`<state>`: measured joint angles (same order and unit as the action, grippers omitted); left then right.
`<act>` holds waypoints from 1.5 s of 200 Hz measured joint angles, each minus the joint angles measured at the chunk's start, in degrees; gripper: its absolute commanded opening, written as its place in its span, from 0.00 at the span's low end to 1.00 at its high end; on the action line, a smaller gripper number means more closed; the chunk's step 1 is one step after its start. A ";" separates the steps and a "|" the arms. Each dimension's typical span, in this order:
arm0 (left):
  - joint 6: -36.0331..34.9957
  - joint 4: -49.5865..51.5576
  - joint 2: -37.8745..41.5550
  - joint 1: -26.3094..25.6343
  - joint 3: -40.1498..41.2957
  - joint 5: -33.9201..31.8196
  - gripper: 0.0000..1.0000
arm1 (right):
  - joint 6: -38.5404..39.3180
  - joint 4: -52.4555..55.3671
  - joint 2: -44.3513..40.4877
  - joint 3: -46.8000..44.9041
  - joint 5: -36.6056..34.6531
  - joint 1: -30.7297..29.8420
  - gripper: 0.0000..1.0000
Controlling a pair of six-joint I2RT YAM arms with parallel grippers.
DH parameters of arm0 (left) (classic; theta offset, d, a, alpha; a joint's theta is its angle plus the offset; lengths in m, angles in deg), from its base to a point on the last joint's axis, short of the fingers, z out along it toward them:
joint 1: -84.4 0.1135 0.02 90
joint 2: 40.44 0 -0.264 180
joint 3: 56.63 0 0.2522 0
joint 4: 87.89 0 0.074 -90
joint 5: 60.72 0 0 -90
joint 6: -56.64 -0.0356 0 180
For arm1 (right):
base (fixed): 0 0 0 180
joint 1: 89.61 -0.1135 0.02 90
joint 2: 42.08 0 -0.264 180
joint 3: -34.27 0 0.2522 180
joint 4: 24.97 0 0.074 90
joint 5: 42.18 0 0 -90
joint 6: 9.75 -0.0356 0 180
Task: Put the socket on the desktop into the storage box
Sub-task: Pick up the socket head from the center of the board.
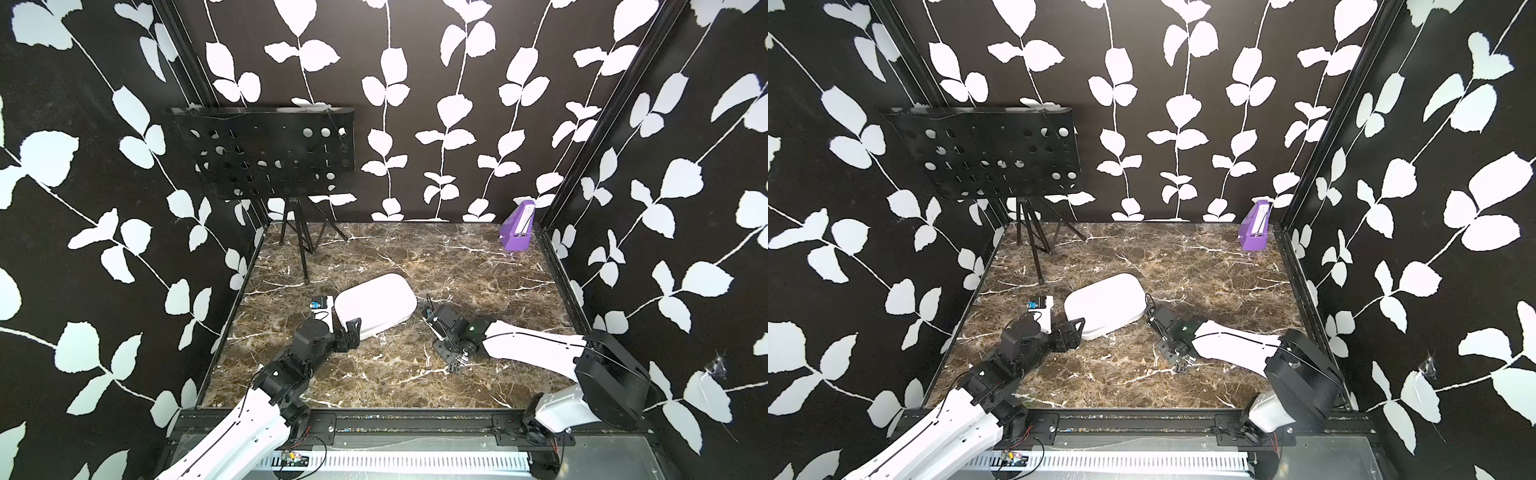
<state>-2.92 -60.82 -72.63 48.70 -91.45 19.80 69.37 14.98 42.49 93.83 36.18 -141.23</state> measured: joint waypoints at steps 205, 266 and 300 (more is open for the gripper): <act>0.02 -1.07 -1.49 0.00 0.02 0.42 0.93 | 0.24 0.09 4.74 1.84 -2.80 0.00 0.40; 0.07 -1.18 -1.38 0.00 0.07 0.44 0.93 | 0.24 0.00 6.27 1.95 -2.99 0.00 0.39; 0.20 -1.20 -1.09 0.00 0.13 0.44 0.93 | 0.33 0.15 8.13 3.54 -3.19 -0.02 0.38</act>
<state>-2.73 -62.03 -73.72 48.70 -91.32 20.24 69.70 15.14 50.62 97.37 32.99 -141.25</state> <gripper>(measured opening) 0.927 0.379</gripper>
